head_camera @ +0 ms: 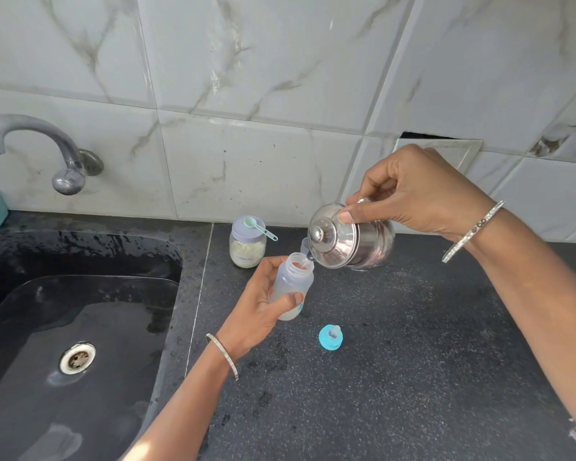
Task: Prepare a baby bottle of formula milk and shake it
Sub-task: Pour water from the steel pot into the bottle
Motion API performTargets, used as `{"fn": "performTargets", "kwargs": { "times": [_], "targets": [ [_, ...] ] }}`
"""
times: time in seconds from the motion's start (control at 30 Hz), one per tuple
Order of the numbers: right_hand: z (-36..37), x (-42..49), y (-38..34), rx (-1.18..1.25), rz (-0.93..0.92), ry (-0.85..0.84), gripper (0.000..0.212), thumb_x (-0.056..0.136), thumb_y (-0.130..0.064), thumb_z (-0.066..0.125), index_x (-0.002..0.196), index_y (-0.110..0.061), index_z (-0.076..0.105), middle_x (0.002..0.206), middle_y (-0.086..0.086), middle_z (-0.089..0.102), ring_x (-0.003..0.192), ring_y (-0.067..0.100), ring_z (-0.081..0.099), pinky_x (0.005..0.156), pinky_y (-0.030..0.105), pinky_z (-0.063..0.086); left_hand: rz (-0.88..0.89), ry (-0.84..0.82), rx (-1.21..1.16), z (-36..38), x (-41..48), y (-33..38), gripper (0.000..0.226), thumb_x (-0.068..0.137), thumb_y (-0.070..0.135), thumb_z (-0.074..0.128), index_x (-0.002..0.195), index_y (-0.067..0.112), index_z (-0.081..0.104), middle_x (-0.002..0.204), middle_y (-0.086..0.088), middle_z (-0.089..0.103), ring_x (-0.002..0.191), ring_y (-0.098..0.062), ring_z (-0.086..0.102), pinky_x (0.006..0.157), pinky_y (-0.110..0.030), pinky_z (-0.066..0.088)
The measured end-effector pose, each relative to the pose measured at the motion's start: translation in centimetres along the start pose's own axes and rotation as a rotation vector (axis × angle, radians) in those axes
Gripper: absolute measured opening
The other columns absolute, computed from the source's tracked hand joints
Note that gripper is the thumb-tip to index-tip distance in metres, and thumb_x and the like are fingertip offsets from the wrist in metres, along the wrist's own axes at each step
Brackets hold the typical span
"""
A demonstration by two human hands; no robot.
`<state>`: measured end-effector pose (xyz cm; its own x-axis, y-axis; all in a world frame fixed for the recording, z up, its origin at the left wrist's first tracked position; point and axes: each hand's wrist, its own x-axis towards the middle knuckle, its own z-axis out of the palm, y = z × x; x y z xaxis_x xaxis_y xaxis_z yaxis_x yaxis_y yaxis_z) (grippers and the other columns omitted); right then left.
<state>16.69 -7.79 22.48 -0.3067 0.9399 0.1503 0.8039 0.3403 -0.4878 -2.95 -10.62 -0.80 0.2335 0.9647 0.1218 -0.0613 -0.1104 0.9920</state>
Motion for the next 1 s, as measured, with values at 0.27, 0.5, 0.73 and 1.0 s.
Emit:
{"fn": "performTargets", "kwargs": {
  "times": [0.27, 0.5, 0.73, 1.0],
  "targets": [
    [0.13, -0.07, -0.12, -0.017, -0.011, -0.001, 0.028, 0.066, -0.038, 0.096, 0.076, -0.016, 0.082, 0.083, 0.006, 0.082, 0.087, 0.030, 0.078, 0.090, 0.050, 0.061, 0.009, 0.009, -0.029, -0.04, -0.17, 0.17, 0.059, 0.076, 0.035, 0.074, 0.129, 0.023, 0.051, 0.126, 0.011, 0.063, 0.120, -0.010, 0.059, 0.099, -0.022, 0.047],
    [-0.05, -0.03, -0.35, -0.012, -0.027, 0.007, 0.026, 0.067, -0.034, 0.096, 0.077, -0.015, 0.083, 0.082, 0.010, 0.082, 0.088, 0.035, 0.077, 0.089, 0.053, 0.061, 0.002, 0.013, -0.025, -0.18, -0.19, 0.05, 0.060, 0.075, 0.034, 0.075, 0.129, 0.023, 0.052, 0.127, 0.009, 0.064, 0.121, -0.013, 0.059, 0.105, -0.033, 0.046],
    [-0.05, 0.04, -0.50, -0.013, -0.035, 0.006, 0.027, 0.067, -0.034, 0.097, 0.079, -0.014, 0.084, 0.079, 0.011, 0.081, 0.087, 0.038, 0.075, 0.087, 0.053, 0.061, -0.006, 0.011, -0.023, -0.26, -0.24, 0.08, 0.059, 0.075, 0.034, 0.075, 0.129, 0.024, 0.052, 0.127, 0.011, 0.064, 0.121, -0.012, 0.059, 0.102, -0.032, 0.045],
    [-0.03, -0.09, -0.81, -0.022, -0.035, -0.004, 0.027, 0.068, -0.033, 0.097, 0.080, -0.013, 0.084, 0.080, 0.011, 0.081, 0.087, 0.037, 0.076, 0.088, 0.052, 0.060, -0.012, 0.006, -0.044, -0.29, -0.22, 0.34, 0.062, 0.075, 0.038, 0.075, 0.131, 0.026, 0.051, 0.128, 0.011, 0.064, 0.122, -0.011, 0.059, 0.102, -0.031, 0.046]
  ]
}}
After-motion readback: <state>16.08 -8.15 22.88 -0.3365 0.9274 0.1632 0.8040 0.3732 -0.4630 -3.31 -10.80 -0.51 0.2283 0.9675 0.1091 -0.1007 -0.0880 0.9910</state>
